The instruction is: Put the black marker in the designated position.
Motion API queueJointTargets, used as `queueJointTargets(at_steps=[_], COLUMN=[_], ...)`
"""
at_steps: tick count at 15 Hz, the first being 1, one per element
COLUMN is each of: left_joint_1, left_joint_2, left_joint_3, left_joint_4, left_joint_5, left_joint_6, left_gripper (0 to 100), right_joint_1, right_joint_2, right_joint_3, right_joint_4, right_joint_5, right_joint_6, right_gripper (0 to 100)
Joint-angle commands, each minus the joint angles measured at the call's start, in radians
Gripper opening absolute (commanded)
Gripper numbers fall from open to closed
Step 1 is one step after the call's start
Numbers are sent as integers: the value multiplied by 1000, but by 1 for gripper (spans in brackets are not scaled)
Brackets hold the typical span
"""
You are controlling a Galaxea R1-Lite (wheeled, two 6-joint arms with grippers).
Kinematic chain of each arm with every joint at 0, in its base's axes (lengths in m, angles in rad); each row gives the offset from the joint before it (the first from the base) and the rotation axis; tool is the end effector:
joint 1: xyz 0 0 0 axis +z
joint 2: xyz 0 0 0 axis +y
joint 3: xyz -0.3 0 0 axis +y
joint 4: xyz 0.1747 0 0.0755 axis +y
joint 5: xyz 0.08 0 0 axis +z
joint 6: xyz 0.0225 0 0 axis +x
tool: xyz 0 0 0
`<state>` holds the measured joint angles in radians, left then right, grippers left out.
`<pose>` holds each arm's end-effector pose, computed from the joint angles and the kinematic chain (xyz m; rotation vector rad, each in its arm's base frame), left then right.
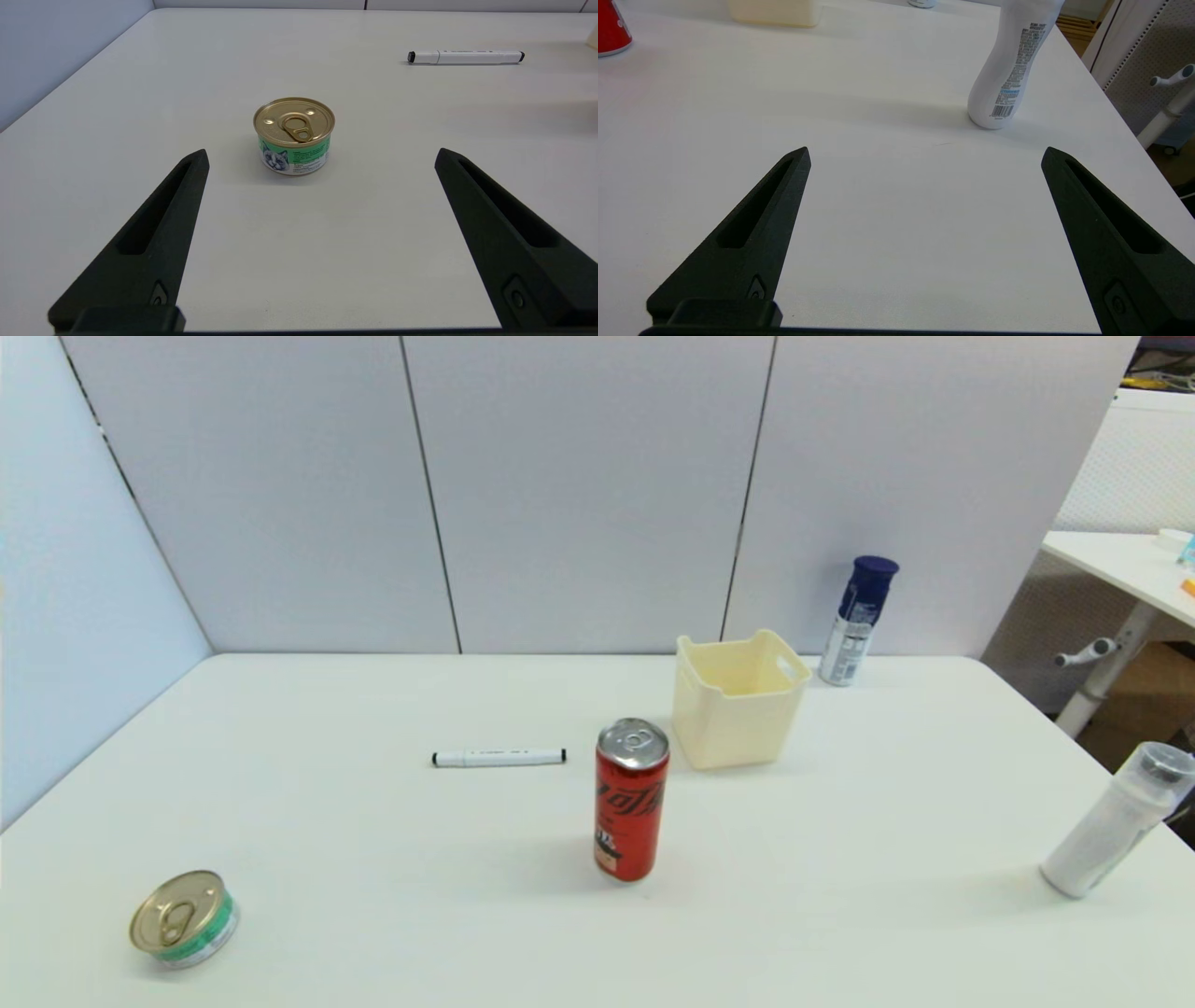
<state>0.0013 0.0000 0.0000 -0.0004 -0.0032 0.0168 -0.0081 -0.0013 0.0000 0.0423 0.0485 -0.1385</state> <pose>-0.0228 -0.0001 0.0755 0.0168 -0.0004 -0.0019 -0.0230 0.0013 0.0711 -0.1373 0.0381 0.0432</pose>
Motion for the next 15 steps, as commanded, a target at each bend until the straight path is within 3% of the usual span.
queueJointTargets(at_steps=[1, 15], left_joint_1=[0, 0], left_joint_2=[2, 2], left_joint_3=[0, 0], left_joint_4=[-1, 0], left_joint_5=[0, 0], left_joint_6=[0, 0], left_gripper=[100, 100], right_joint_1=[-1, 0], right_joint_2=[1, 1], right_joint_3=[0, 0], right_joint_4=[1, 1], right_joint_5=[1, 1], right_joint_6=[-1, -1], right_gripper=[100, 100])
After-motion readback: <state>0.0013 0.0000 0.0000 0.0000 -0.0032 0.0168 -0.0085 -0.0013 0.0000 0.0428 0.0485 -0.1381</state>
